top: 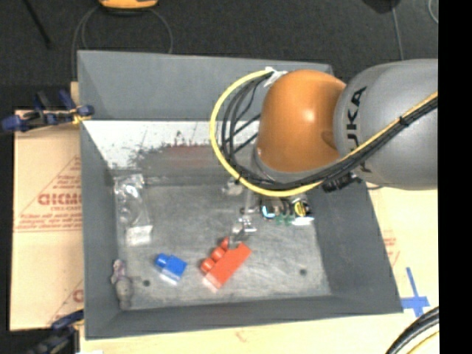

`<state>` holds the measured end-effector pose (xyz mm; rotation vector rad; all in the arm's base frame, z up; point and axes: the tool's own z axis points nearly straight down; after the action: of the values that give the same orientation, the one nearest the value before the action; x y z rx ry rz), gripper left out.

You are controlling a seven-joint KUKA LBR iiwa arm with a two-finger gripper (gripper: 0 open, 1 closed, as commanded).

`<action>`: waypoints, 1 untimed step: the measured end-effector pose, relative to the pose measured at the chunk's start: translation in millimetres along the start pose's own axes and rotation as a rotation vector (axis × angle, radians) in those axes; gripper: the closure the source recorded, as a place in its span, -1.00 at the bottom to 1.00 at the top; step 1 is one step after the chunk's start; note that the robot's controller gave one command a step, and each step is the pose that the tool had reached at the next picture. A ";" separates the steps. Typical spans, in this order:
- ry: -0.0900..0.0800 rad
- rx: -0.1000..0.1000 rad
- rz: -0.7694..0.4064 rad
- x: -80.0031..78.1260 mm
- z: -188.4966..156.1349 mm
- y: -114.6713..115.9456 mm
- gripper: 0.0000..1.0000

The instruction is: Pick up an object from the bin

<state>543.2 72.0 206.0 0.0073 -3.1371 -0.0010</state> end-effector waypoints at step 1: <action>-0.014 0.003 -0.421 20.8 131.2 -33.1 -1.00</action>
Offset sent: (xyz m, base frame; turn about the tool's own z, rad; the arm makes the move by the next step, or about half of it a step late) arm -0.0251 -0.0328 -0.1360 -0.4226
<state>522.0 38.9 74.8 0.6664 -3.0803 0.0017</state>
